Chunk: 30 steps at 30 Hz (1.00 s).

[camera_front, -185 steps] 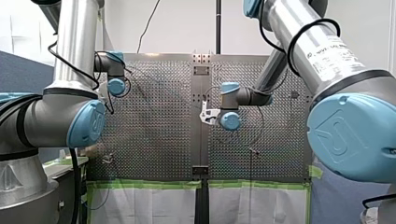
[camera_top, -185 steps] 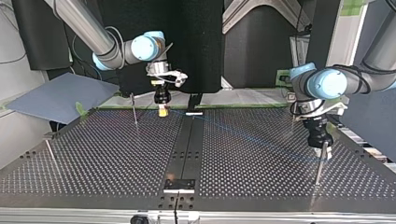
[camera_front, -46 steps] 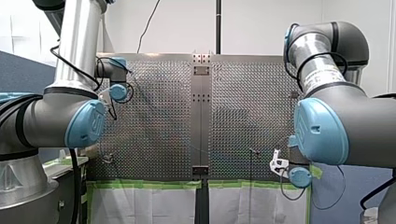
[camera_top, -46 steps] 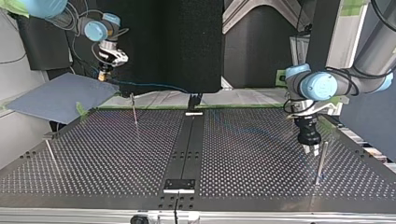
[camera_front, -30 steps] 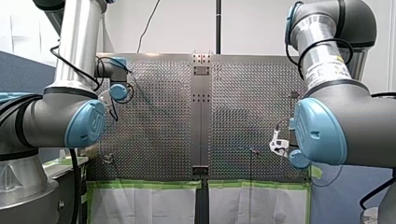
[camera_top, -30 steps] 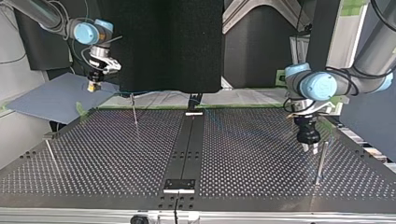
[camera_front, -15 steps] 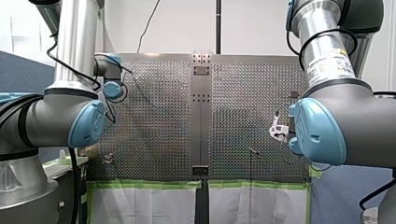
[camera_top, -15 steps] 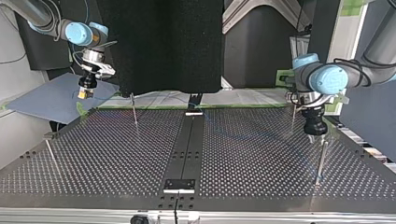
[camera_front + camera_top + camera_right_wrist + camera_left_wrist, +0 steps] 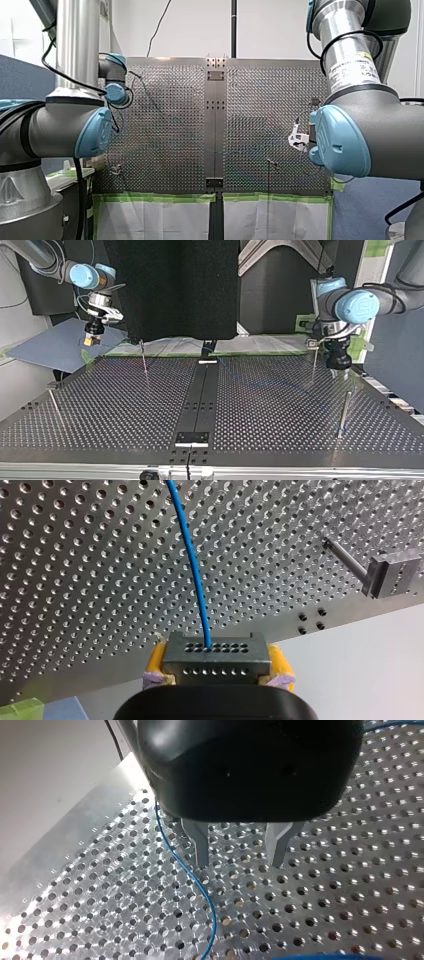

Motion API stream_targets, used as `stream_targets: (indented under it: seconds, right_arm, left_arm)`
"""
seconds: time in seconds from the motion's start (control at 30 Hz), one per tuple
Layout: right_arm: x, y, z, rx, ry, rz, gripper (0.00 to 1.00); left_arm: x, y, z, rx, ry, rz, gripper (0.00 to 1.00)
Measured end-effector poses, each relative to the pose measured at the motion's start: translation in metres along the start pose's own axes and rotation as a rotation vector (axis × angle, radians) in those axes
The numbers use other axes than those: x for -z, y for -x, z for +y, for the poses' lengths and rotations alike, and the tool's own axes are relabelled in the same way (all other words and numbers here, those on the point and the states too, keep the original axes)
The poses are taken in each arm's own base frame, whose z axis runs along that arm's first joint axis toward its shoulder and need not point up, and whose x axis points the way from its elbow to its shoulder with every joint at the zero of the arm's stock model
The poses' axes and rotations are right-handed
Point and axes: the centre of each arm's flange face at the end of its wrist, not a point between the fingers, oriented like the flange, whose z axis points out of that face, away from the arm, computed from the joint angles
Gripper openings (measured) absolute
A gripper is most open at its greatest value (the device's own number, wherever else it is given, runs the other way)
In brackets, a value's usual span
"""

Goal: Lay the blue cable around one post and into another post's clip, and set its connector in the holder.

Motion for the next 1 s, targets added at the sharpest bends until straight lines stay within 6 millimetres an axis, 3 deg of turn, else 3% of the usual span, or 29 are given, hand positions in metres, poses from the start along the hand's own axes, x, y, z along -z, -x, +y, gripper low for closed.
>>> stream_targets:
  seconds: [0.23, 0.63, 1.0]
  right_arm:
    - [0.002, 0.001, 0.000, -0.003, -0.001, -0.003, 0.00]
    - [0.005, 0.003, -0.001, -0.009, -0.013, -0.010, 0.00]
    - [0.006, 0.003, -0.003, -0.012, -0.024, -0.014, 0.00]
  left_arm:
    - [0.017, 0.014, 0.001, -0.058, 0.026, 0.009, 0.57]
    - [0.036, 0.054, -0.019, -0.141, 0.001, 0.006, 0.57]
    - [0.047, 0.111, -0.062, -0.208, -0.079, -0.044, 0.57]
